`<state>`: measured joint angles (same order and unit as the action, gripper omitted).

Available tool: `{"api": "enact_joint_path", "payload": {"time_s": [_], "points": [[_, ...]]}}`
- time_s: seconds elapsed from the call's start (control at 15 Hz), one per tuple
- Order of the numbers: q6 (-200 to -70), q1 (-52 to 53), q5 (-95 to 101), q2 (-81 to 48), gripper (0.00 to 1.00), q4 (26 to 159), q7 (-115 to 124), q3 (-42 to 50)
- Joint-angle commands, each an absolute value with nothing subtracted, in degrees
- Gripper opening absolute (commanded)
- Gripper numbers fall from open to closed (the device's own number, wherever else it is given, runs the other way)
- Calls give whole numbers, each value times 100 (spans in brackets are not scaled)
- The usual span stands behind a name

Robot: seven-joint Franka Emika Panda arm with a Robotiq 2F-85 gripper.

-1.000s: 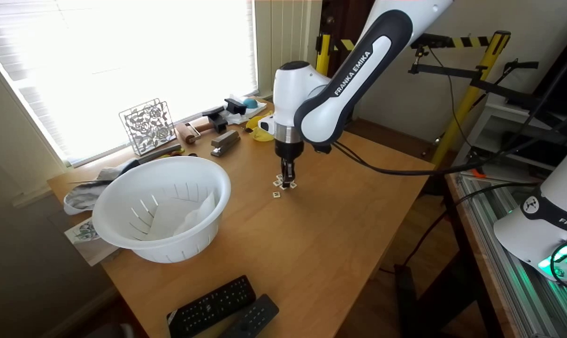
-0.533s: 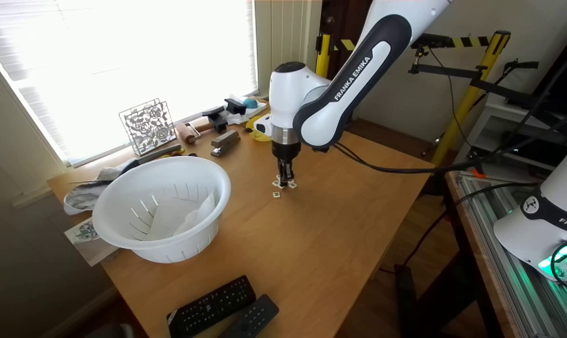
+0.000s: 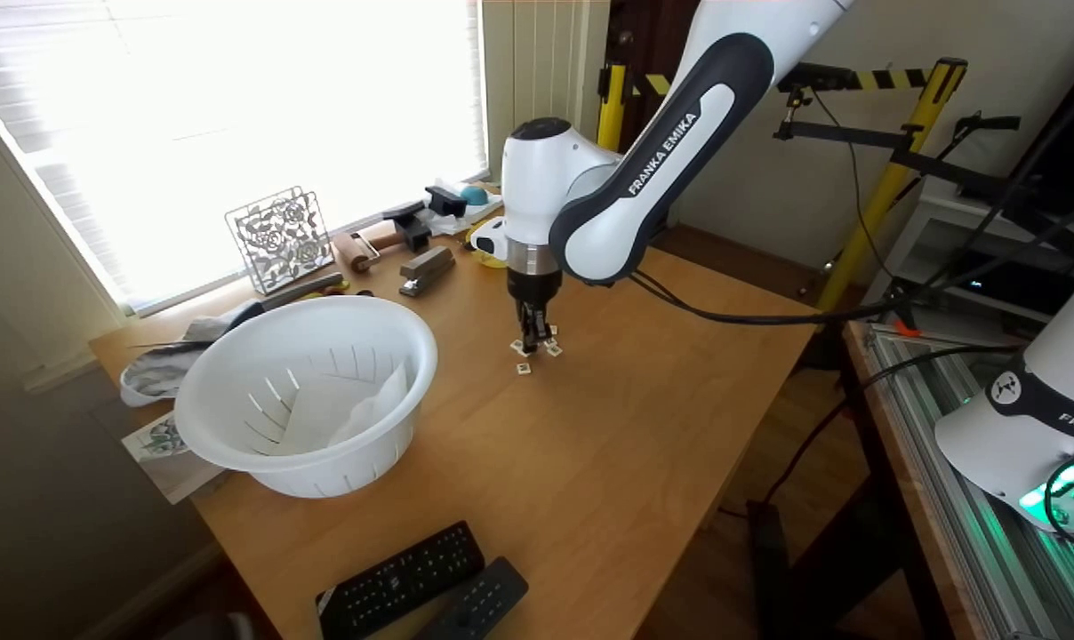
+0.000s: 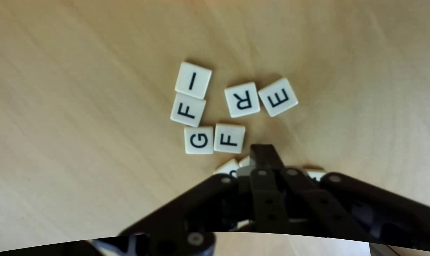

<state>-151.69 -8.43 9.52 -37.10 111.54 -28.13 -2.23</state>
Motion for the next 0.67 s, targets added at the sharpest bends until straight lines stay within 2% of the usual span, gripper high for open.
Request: {"api": "enact_joint_path", "payload": {"time_s": [0.0, 0.6], "points": [[-15124, -787, 1189, -3996, 0, 10915, -2971, -215], [-15136, -747, 1456, -4017, 0, 10902, -3573, -245]]}}
